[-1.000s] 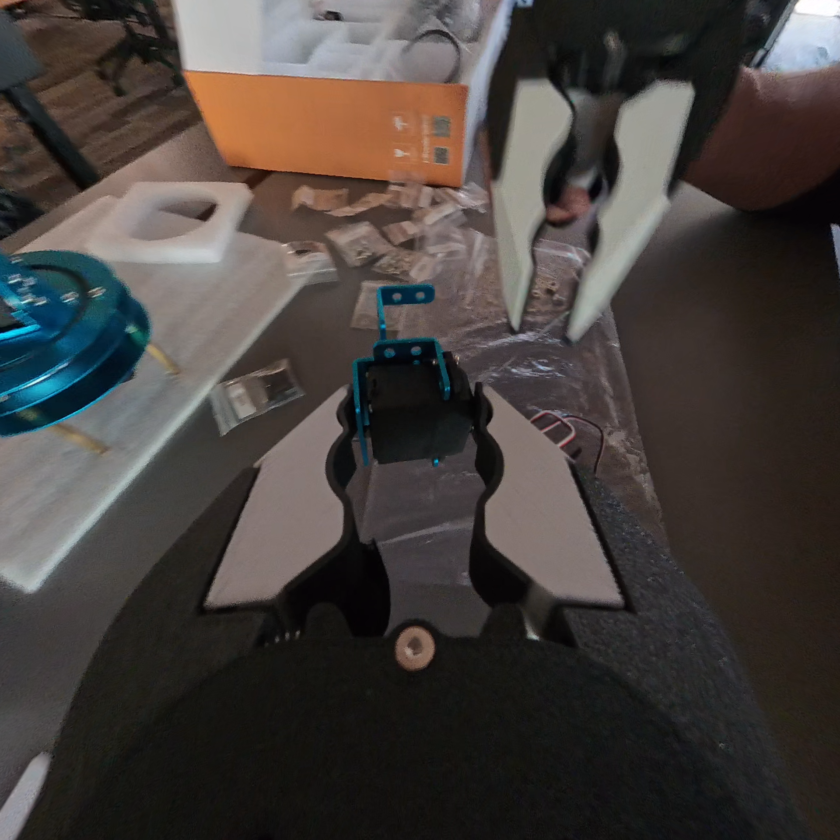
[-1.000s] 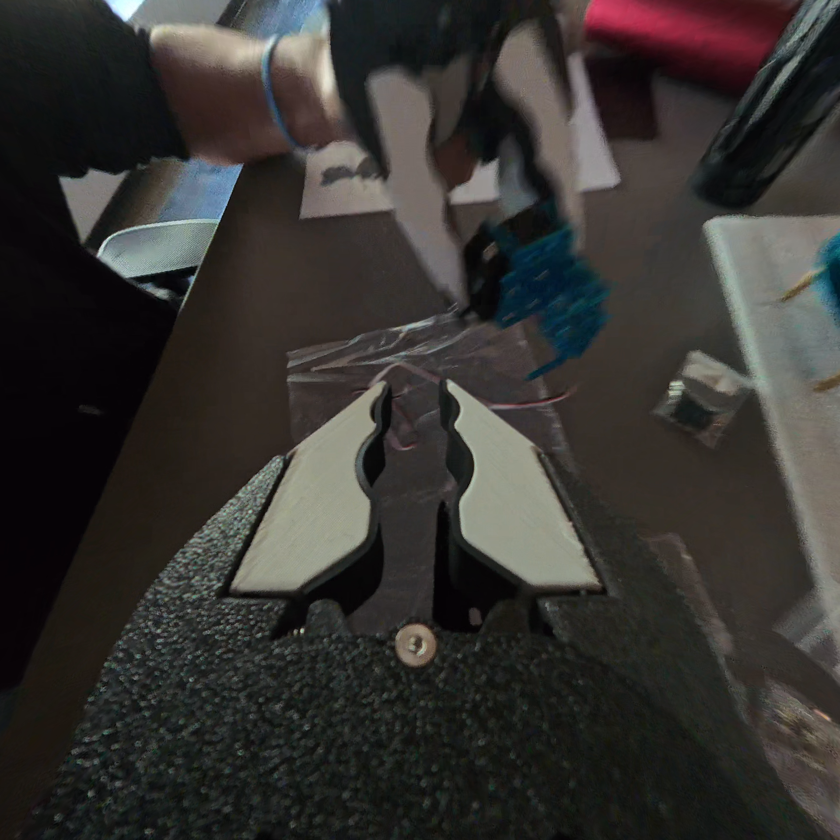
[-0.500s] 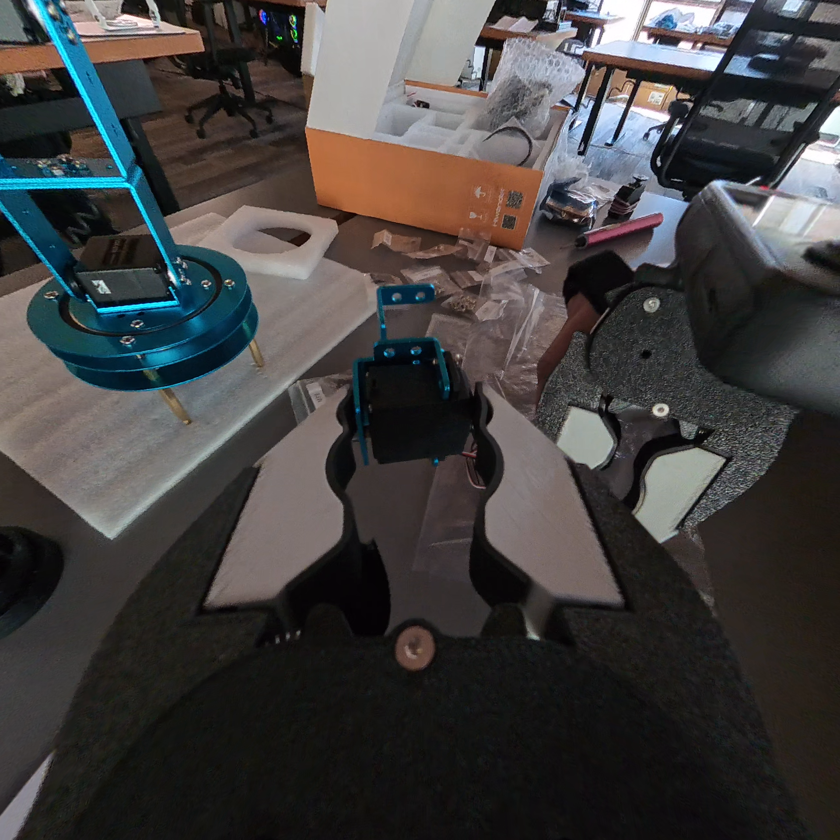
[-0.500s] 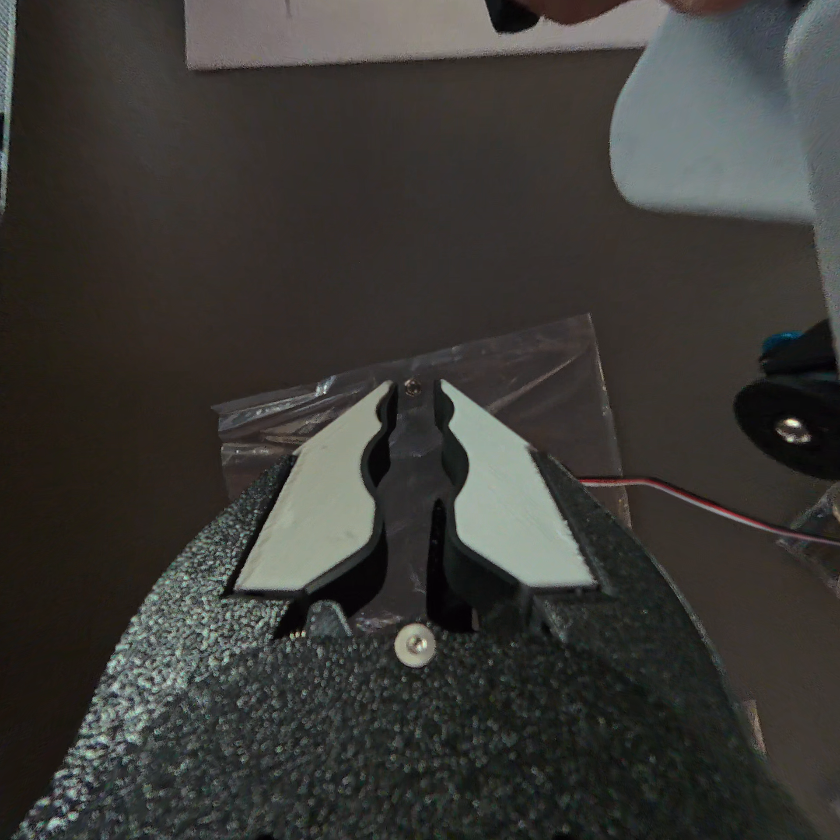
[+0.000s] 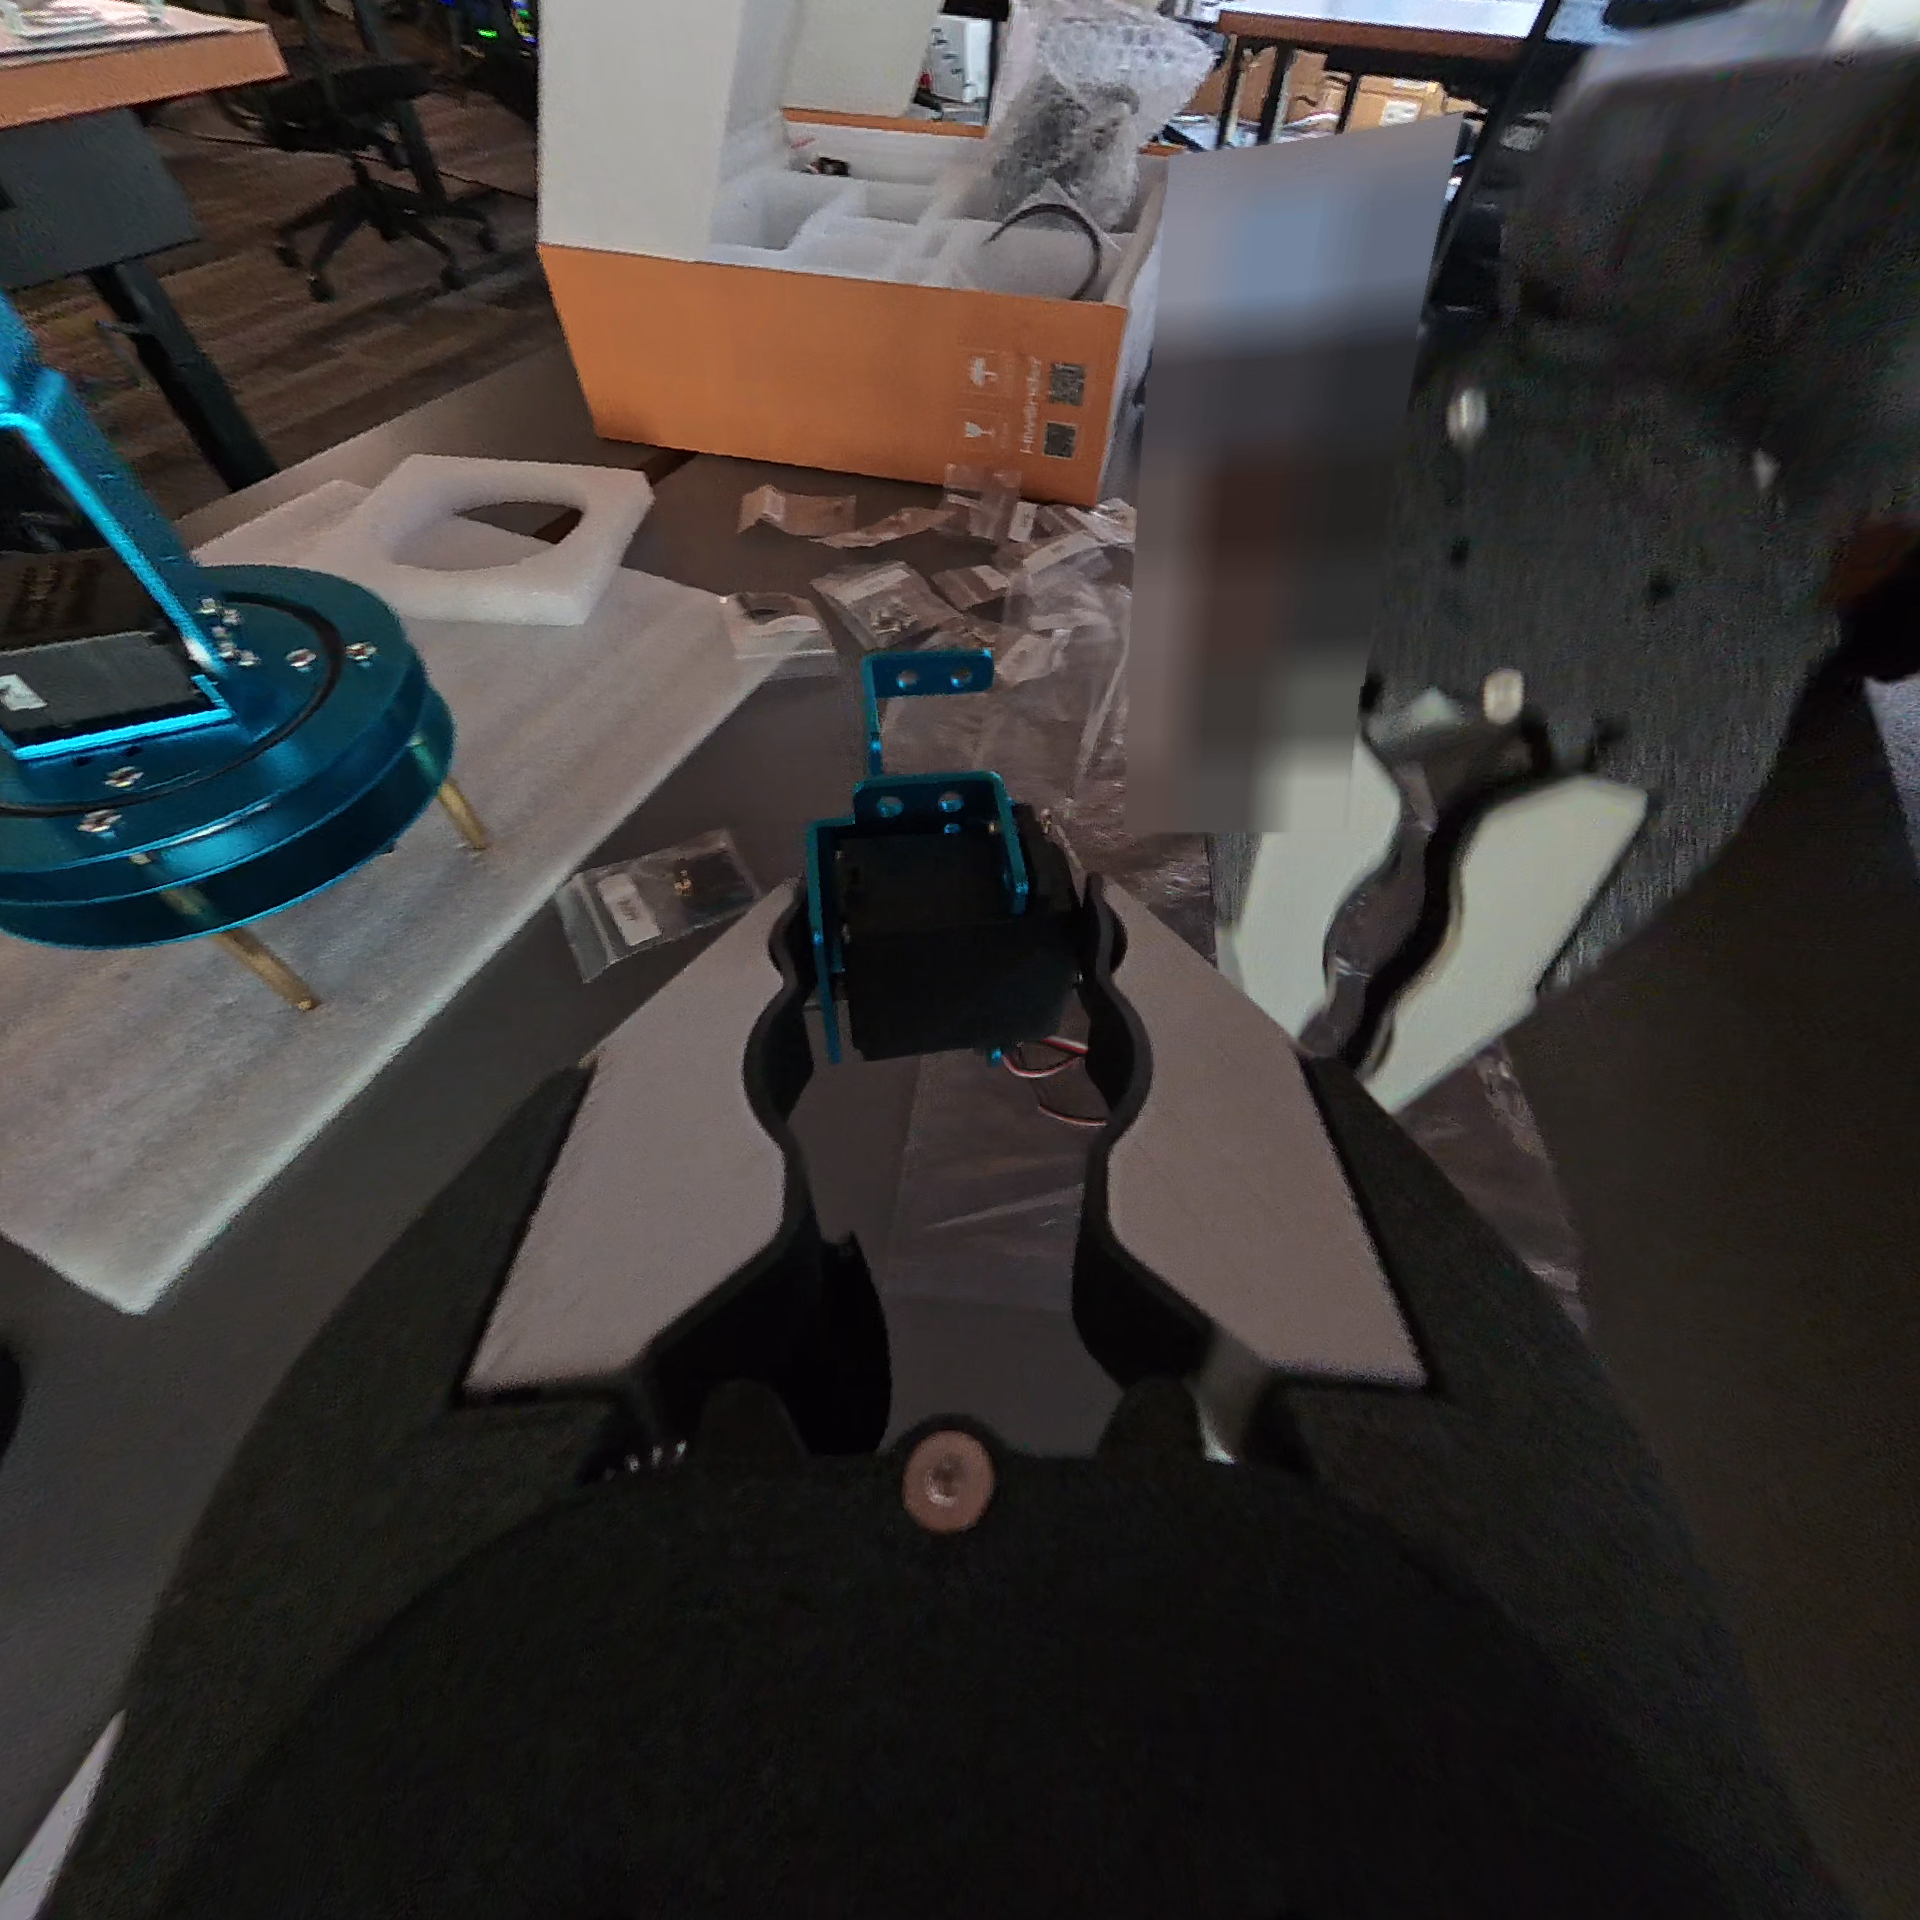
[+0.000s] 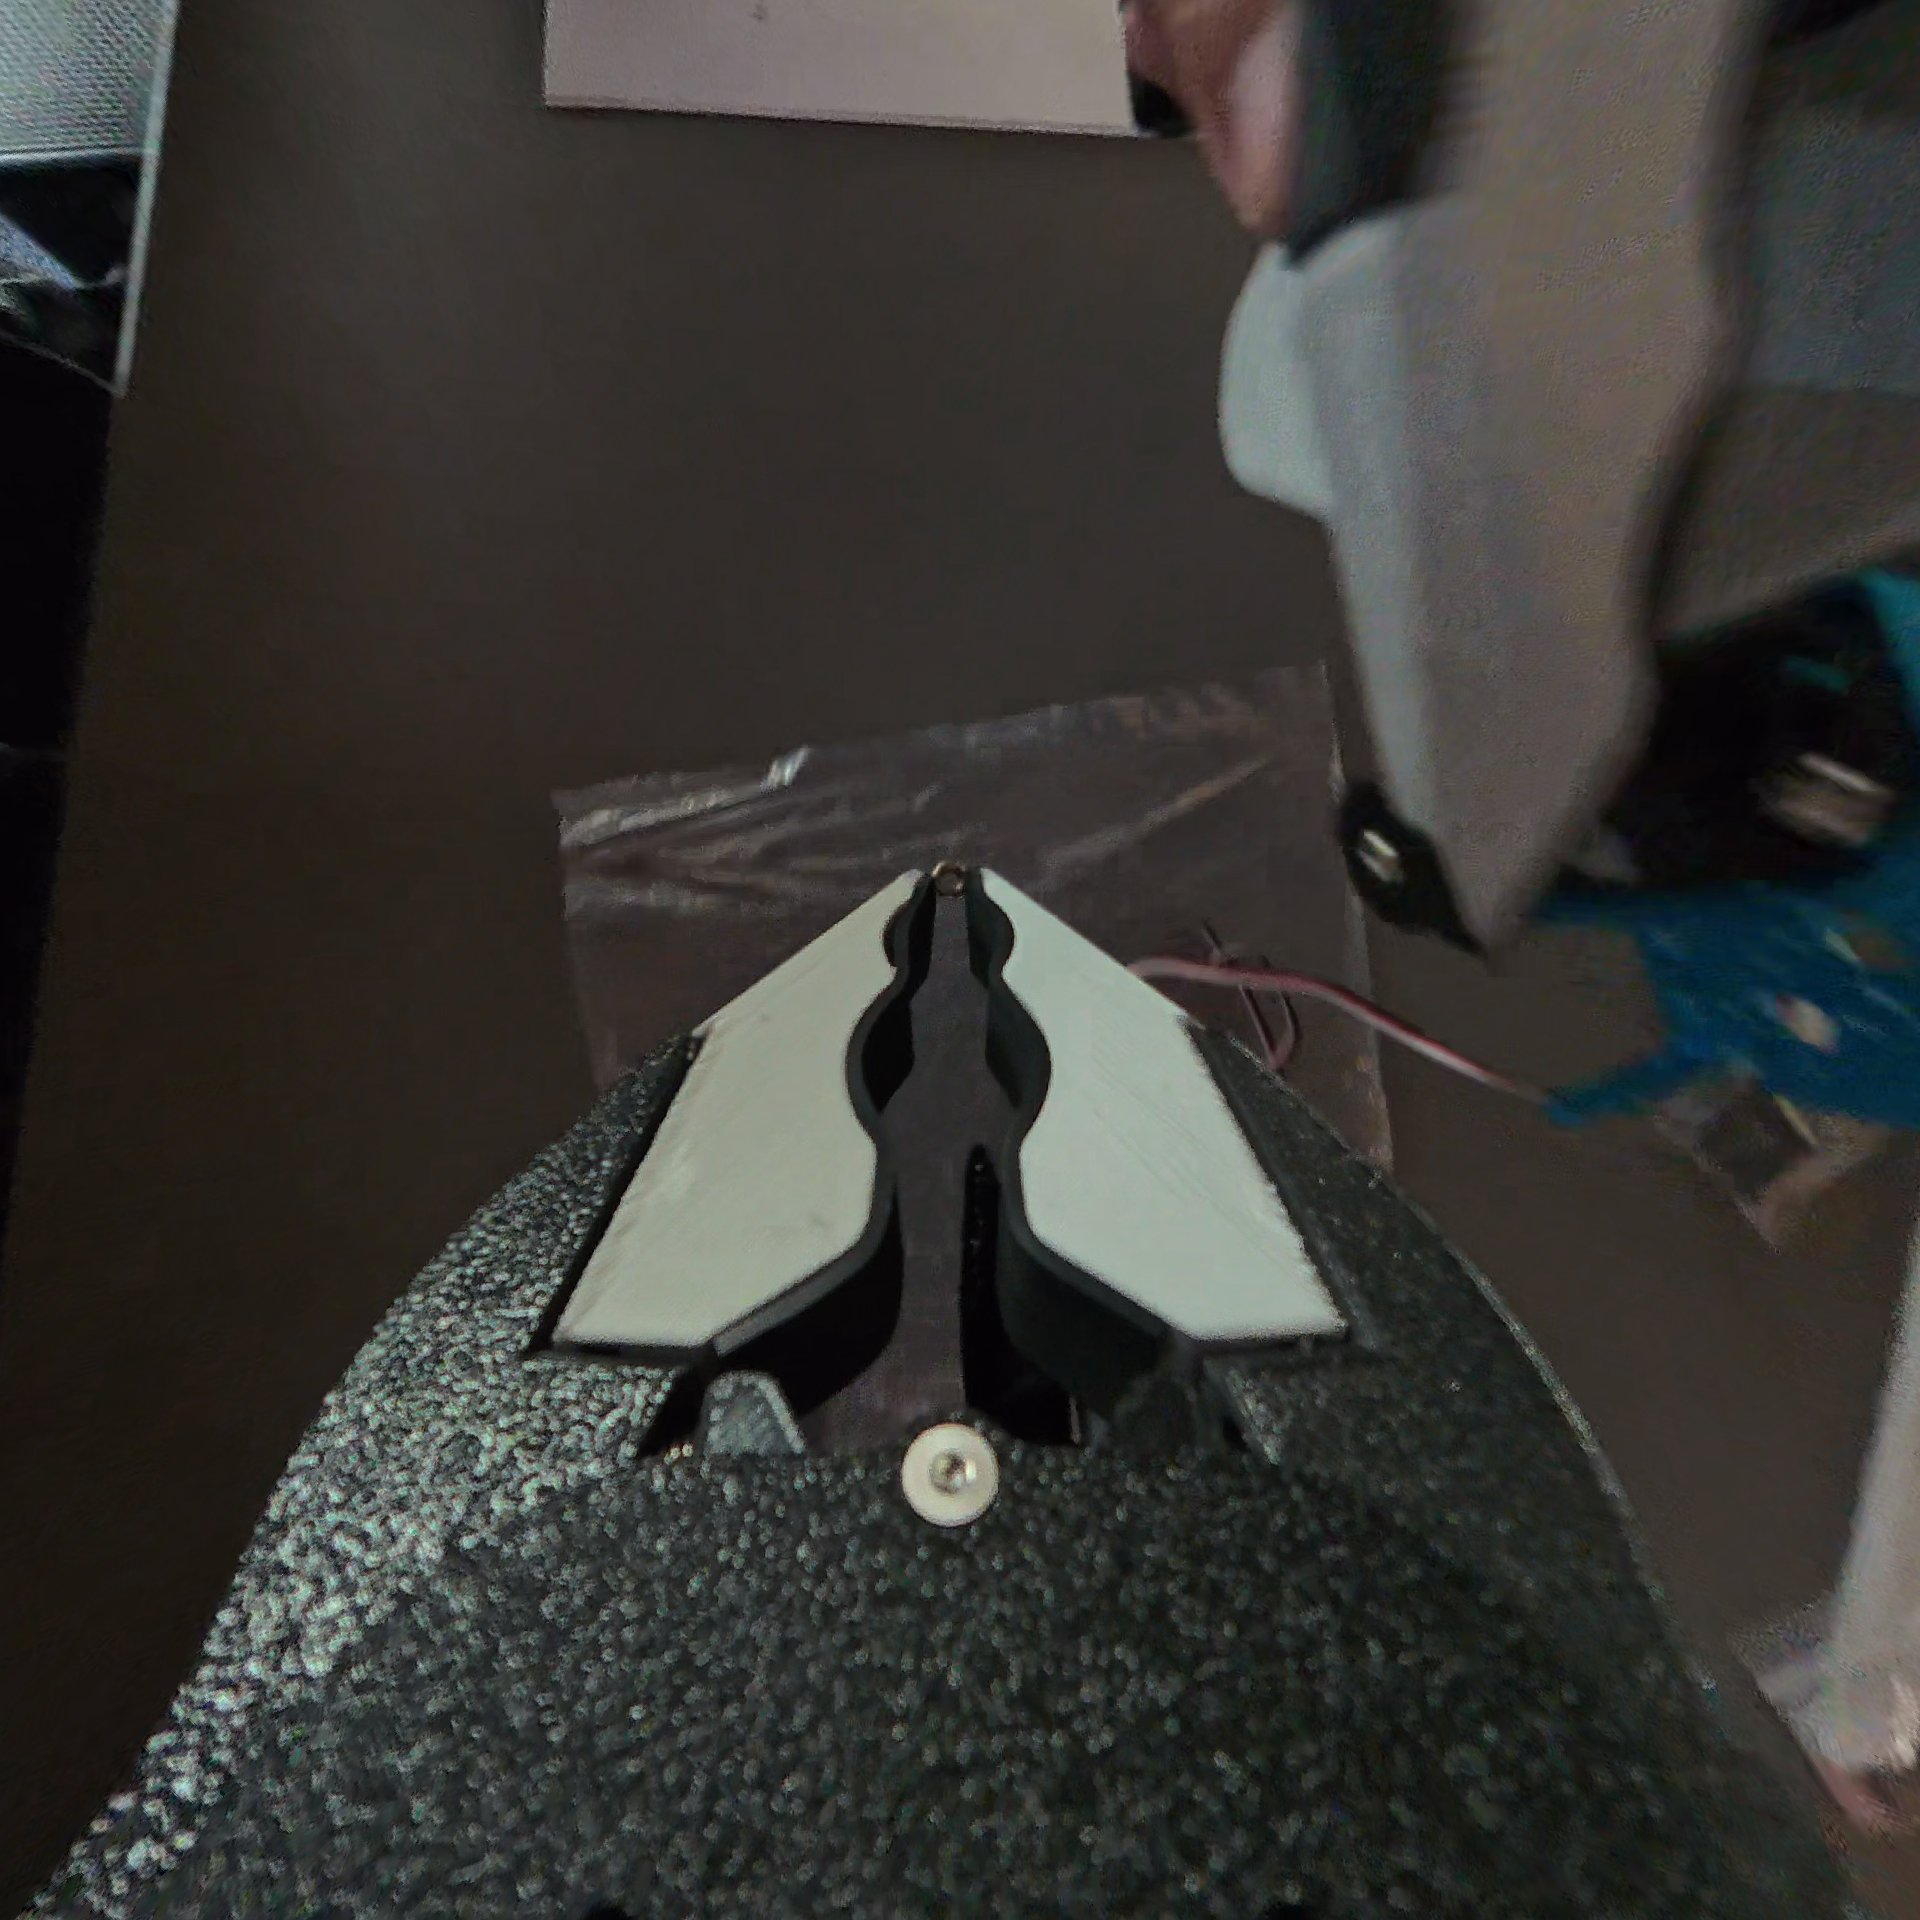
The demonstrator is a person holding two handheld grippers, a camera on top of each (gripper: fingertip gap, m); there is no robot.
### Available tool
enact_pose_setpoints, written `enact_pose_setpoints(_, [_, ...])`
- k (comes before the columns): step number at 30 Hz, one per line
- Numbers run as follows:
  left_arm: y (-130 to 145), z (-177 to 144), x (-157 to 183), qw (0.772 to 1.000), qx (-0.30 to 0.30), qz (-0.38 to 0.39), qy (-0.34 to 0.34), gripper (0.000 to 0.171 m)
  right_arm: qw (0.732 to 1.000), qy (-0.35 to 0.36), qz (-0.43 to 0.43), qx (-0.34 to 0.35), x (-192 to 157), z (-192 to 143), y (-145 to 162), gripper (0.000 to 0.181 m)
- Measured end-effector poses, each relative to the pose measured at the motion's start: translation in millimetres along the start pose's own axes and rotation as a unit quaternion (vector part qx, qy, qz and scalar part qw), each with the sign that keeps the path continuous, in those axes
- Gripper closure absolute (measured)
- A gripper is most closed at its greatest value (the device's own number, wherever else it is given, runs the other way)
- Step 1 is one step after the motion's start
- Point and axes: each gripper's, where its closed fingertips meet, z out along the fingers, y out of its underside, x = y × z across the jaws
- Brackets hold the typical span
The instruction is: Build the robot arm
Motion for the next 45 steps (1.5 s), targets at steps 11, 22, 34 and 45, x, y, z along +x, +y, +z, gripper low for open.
enact_pose_setpoints(11, [57.6, 38.8, 84.1, 0.945, -0.1, 0.308, 0.046, 0.121, 0.992, -0.094, 0.043, 0.068, -11.6, -77.2, 57.6, 0.177])
enact_pose_setpoints(22, [51.4, 40.9, 84.4, 0.966, -0.074, 0.24, 0.064, 0.121, 0.992, -0.105, 0.044, -0.054, -13.4, -33.9, 105.9, 0.178])
enact_pose_setpoints(34, [59.2, 34.5, 84.5, 0.982, -0.095, 0.099, 0.132, 0.121, 0.988, -0.023, 0.047, 0.145, 14.0, -54.6, 42.1, 0.131])
enact_pose_setpoints(45, [35.8, -5.8, 90.0, 0.989, -0.016, 0.074, 0.124, 0.137, 0.984, -0.015, 0.086, 0.153, 11.0, -41.6, 29.7, 0.16])
